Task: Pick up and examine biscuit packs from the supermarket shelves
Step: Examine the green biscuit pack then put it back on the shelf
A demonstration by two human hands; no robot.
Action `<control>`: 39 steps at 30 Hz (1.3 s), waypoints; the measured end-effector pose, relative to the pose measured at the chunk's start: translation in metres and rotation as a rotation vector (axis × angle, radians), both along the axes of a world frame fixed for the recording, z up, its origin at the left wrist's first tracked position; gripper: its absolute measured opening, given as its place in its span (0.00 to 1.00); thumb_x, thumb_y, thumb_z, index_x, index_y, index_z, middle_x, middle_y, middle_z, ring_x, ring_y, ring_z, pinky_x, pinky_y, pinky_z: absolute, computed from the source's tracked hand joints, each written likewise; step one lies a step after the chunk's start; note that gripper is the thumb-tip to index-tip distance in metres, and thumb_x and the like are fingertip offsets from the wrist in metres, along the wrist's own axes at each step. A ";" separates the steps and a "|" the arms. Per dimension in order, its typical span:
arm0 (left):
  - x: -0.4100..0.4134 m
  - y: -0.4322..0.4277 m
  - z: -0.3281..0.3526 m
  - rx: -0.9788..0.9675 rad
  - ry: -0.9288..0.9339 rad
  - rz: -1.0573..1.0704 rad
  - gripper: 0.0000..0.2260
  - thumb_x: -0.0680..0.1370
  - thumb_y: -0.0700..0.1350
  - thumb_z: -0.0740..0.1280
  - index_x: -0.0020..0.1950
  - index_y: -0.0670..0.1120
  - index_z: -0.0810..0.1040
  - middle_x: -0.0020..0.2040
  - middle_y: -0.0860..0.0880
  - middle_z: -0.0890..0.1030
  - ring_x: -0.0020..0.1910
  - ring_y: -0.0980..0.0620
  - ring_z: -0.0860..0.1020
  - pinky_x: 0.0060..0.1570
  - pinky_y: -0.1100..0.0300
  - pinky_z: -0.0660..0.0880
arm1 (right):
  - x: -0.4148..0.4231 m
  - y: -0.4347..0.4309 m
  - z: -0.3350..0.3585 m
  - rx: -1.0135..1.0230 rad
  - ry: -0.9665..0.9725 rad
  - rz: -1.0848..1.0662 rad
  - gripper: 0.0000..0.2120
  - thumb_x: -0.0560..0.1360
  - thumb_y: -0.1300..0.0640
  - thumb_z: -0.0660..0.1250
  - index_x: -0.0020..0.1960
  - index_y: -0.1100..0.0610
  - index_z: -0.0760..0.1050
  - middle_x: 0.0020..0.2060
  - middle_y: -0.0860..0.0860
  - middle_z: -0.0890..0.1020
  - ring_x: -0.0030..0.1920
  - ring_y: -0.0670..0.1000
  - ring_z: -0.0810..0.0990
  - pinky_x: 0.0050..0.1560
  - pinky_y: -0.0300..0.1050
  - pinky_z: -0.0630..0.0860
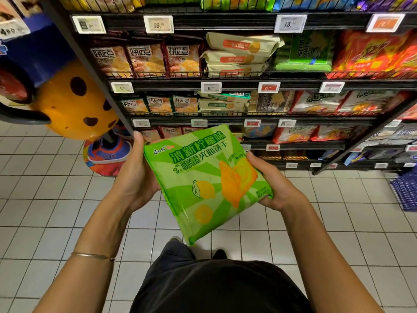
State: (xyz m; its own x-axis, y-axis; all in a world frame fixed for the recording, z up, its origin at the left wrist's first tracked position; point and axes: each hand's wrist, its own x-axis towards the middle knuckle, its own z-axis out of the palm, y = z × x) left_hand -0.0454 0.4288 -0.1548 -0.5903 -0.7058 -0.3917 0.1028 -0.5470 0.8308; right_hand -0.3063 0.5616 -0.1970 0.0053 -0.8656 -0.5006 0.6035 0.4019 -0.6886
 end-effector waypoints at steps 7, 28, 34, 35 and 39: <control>-0.007 0.004 -0.001 0.065 0.061 0.040 0.40 0.78 0.75 0.46 0.75 0.50 0.77 0.72 0.42 0.78 0.71 0.41 0.78 0.60 0.42 0.81 | -0.008 0.001 0.004 -0.009 0.114 0.013 0.23 0.75 0.37 0.70 0.64 0.48 0.83 0.63 0.57 0.84 0.60 0.58 0.85 0.66 0.65 0.75; -0.015 0.021 -0.014 -0.266 -0.094 0.026 0.19 0.77 0.43 0.68 0.69 0.46 0.80 0.60 0.44 0.86 0.60 0.48 0.84 0.59 0.53 0.81 | -0.020 0.010 -0.016 -0.113 0.678 0.122 0.36 0.66 0.69 0.81 0.67 0.46 0.75 0.55 0.43 0.86 0.56 0.46 0.86 0.48 0.43 0.84; -0.014 0.025 -0.018 -0.255 -0.168 0.008 0.27 0.75 0.41 0.72 0.74 0.40 0.73 0.65 0.39 0.83 0.64 0.41 0.82 0.64 0.43 0.78 | -0.023 0.010 -0.009 -0.092 0.723 0.090 0.38 0.64 0.68 0.82 0.69 0.49 0.74 0.59 0.50 0.84 0.59 0.53 0.85 0.56 0.55 0.84; -0.013 0.025 -0.017 -0.257 -0.187 0.021 0.24 0.76 0.42 0.74 0.71 0.40 0.76 0.63 0.40 0.84 0.62 0.41 0.83 0.64 0.42 0.78 | -0.023 0.010 -0.008 -0.097 0.713 0.107 0.36 0.65 0.66 0.82 0.69 0.50 0.74 0.59 0.50 0.85 0.58 0.52 0.85 0.57 0.56 0.84; -0.016 0.023 -0.012 -0.182 -0.197 0.111 0.24 0.75 0.50 0.70 0.68 0.40 0.78 0.63 0.40 0.84 0.63 0.40 0.82 0.62 0.40 0.80 | -0.015 0.010 -0.002 -0.036 0.591 0.073 0.34 0.64 0.43 0.82 0.66 0.50 0.75 0.55 0.50 0.88 0.55 0.52 0.87 0.53 0.49 0.84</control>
